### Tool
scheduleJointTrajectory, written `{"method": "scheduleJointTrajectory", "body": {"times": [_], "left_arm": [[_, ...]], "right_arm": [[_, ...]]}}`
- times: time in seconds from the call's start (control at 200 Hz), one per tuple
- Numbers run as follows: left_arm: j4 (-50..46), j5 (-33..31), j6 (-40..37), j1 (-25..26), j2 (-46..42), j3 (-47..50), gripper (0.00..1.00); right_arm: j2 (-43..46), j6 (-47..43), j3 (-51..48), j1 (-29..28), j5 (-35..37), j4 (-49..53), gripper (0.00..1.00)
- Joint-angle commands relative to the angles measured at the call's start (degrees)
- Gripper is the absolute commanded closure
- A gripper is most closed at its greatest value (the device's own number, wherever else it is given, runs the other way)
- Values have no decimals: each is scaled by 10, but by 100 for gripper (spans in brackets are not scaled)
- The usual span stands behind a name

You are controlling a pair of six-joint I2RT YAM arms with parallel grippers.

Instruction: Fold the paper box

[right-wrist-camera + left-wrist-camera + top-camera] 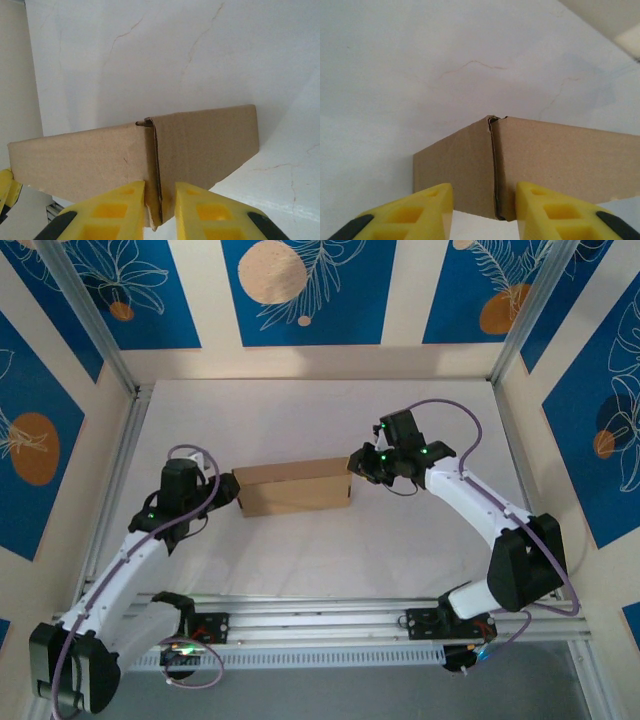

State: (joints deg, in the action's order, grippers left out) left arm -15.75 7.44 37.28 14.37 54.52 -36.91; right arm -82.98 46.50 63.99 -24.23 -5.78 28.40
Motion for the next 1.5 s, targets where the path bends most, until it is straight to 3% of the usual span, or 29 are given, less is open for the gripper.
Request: {"method": "scheduleJointTrajectory", "body": {"times": [0.0, 0.285, 0.465, 0.6, 0.85, 1.04, 1.15, 1.311, 1.496], "left_arm": [[-73, -7, 27, -5, 31, 67, 65], [-94, -36, 13, -6, 33, 60, 64], [-74, 43, -26, -6, 61, 7, 62], [-66, 75, -33, 5, 65, -11, 69], [-95, 57, -38, 65, -12, 16, 83], [-134, -9, -9, 143, -34, 26, 83], [-159, -30, 14, 152, -59, 26, 74], [-177, -41, -4, 152, -69, 8, 59], [-156, -66, -30, 150, -24, -17, 41]], "right_arm": [[-47, -8, -23, 0, 75, 134, 78], [-52, -11, -13, -1, 76, 139, 79], [-19, -34, -12, -1, 19, 76, 78], [12, -54, -24, -4, 9, 36, 81], [140, -86, -146, -31, 30, -70, 84], [202, -83, -212, -70, 74, -78, 84], [244, -69, -241, -92, 104, -65, 81], [294, -65, -257, -92, 123, -36, 56], [242, -78, -220, -55, 90, -3, 47]]}}
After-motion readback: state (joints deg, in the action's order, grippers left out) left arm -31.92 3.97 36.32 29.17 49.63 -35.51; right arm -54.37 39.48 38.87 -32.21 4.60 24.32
